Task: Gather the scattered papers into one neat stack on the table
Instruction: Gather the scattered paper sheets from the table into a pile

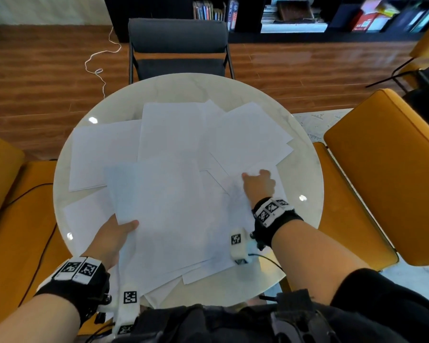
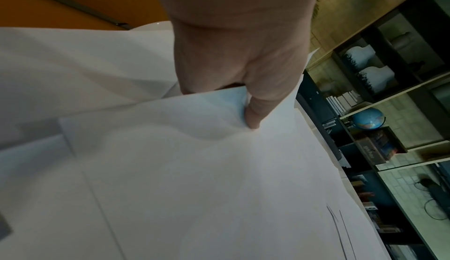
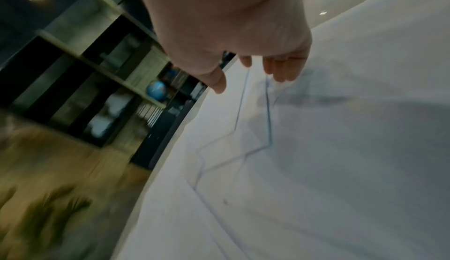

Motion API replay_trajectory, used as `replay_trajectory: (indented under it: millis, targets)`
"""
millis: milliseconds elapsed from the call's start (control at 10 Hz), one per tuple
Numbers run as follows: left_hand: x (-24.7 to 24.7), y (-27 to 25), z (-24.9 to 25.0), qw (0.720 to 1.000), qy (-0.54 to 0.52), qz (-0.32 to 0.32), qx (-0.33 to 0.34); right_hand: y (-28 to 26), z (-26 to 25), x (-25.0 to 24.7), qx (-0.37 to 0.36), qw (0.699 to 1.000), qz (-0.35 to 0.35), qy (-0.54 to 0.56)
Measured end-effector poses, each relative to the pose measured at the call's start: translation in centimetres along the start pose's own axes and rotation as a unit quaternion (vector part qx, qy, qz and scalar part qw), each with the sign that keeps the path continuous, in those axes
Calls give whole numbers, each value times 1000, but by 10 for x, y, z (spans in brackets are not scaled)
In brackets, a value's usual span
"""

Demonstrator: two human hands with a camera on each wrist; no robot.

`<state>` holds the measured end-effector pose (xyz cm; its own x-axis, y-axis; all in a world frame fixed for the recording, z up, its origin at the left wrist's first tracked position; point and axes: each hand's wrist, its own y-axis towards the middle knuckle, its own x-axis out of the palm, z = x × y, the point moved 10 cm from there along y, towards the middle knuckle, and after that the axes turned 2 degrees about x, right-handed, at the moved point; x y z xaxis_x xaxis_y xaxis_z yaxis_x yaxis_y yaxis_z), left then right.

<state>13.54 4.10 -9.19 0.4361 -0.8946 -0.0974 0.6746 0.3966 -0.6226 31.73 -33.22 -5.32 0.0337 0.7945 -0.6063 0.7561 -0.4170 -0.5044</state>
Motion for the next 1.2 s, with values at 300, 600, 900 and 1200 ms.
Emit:
replay_trajectory:
  millis: [300, 600, 900, 1200]
  targets:
    - [-4, 8, -7, 1000, 17, 11, -6, 23, -14, -2, 72, 970, -107, 204]
    - [-6, 7, -7, 1000, 22, 8, -12, 61, -13, 22, 185, 941, -103, 265]
    - [-10, 4, -12, 999, 17, 10, -33, 71, -35, 50, 99, 941, -192, 262]
    - [-10, 3, -9, 999, 21, 27, -32, 69, -18, 4, 100, 968, -91, 213]
